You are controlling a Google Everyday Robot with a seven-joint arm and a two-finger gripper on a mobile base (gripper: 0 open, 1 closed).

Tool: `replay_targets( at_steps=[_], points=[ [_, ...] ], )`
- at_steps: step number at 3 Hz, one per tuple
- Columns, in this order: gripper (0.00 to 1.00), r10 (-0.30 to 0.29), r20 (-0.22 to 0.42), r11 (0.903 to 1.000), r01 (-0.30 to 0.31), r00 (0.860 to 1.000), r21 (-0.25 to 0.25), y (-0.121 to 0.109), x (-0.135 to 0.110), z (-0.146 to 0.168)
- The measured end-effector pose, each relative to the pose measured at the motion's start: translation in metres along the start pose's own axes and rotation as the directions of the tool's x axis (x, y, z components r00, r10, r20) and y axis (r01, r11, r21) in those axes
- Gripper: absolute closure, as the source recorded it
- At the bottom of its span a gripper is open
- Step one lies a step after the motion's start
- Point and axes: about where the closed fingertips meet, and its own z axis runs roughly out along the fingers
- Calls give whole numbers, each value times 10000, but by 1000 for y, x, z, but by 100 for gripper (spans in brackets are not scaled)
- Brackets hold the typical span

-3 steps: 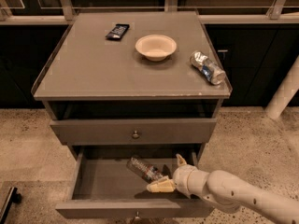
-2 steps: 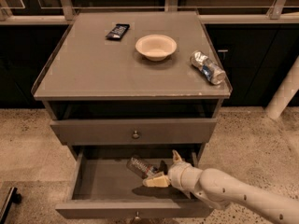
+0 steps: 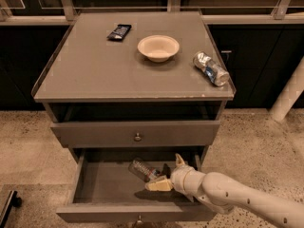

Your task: Pick water bottle from middle drawer and place on counter

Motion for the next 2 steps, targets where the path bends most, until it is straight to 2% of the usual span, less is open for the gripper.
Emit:
replay_targets(
  at_steps=[2],
  points=[
    [0,187,99,9998,-187,9998,-15,13,-3,43]
  ],
)
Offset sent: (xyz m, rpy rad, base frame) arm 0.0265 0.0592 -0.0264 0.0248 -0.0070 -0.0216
